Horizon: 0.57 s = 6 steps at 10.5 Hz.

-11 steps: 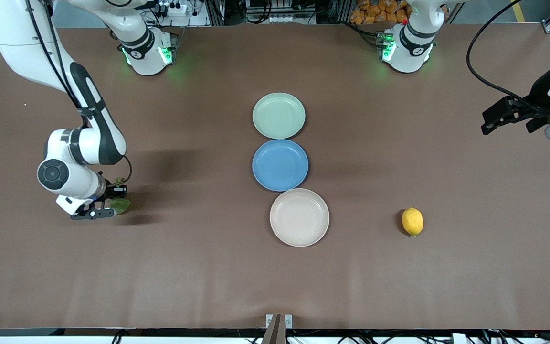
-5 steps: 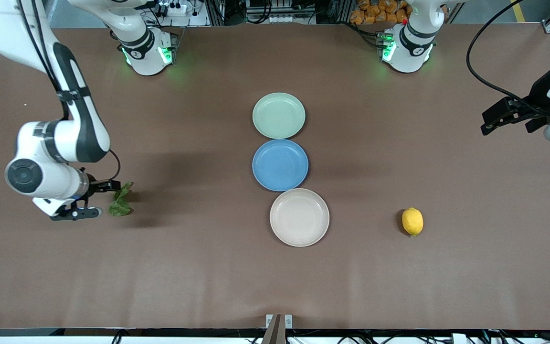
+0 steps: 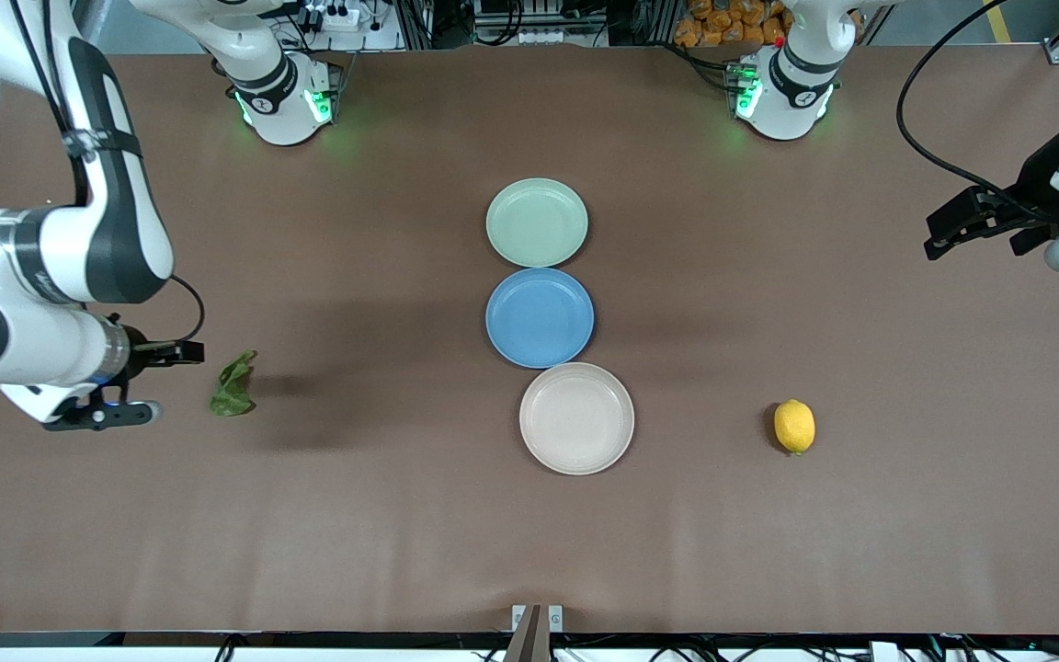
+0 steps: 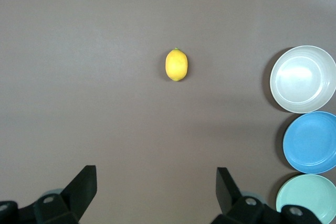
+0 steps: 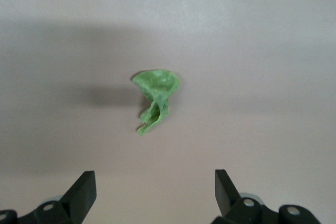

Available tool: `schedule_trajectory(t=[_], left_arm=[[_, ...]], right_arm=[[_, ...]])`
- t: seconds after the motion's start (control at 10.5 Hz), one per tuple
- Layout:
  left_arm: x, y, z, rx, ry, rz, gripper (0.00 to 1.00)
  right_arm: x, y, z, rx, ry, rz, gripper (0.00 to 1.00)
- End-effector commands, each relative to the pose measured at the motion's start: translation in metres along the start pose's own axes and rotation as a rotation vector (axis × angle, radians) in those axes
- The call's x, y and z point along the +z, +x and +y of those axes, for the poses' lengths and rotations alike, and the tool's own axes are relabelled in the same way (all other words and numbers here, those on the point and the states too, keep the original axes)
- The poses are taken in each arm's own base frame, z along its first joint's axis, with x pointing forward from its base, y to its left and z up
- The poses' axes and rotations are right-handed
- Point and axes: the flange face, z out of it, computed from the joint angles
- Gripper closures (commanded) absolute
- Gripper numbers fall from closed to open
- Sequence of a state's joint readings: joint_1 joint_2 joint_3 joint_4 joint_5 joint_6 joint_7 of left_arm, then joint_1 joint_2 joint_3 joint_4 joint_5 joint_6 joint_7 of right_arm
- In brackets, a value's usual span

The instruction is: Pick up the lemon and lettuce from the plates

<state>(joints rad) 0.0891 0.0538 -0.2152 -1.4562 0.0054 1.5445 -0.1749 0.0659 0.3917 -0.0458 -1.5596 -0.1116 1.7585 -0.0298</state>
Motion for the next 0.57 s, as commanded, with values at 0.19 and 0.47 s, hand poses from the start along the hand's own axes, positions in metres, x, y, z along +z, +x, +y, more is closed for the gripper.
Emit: schedule_trajectory(t=[0.19, 0.47], left_arm=[[-0.003, -0.004, -0.002, 0.014, 0.001, -0.006, 0.00], [-0.003, -0.003, -0.010, 0.000, 0.005, -0.005, 0.00]], right_arm=[[-0.089, -0.036, 0.008, 0.017, 0.034, 0.124, 0.00], [-0.137, -0.061, 0.005, 0.081, 0.044, 0.155, 0.00]])
